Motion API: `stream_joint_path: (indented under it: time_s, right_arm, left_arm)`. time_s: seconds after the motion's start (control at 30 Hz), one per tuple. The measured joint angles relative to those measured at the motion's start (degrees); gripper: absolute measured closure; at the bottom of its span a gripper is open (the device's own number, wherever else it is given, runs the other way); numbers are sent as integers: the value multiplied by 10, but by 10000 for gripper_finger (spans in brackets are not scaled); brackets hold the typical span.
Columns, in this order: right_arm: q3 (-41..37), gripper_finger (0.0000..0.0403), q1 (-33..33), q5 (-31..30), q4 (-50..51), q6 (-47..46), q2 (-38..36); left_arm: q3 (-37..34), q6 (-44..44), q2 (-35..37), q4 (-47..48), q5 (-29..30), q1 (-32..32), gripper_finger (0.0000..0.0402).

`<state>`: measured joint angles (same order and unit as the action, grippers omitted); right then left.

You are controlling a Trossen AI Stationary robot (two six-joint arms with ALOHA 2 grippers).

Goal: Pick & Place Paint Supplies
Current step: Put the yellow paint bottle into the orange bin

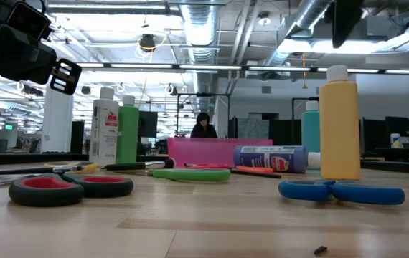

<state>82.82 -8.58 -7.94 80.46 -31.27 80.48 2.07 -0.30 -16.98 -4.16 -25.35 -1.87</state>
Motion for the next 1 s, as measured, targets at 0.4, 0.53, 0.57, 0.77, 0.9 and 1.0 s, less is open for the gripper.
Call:
stream_joint_path:
  time_s: [0.4, 0.53, 0.57, 0.77, 0.9, 1.0]
  right_arm:
    - [-92, 147, 28, 64, -104, 17, -7]
    - [-92, 146, 31, 65, -87, 20, 1]
    - [-92, 145, 33, 66, -79, 25, 6]
    - [-93, 112, 43, 66, -73, 43, 30]
    - [-93, 92, 43, 66, -81, 48, 43]
    - [-93, 91, 43, 66, -82, 49, 43]
  left_arm:
    - [0, 0, 0, 0, 0, 0, 401]
    - [0, 0, 0, 0, 0, 0, 401]
    - [0, 0, 0, 0, 0, 0, 402]
    - [0, 0, 0, 0, 0, 0, 401]
    - [0, 0, 0, -3, 0, 0, 401]
    - [0, 0, 0, -3, 0, 0, 401]
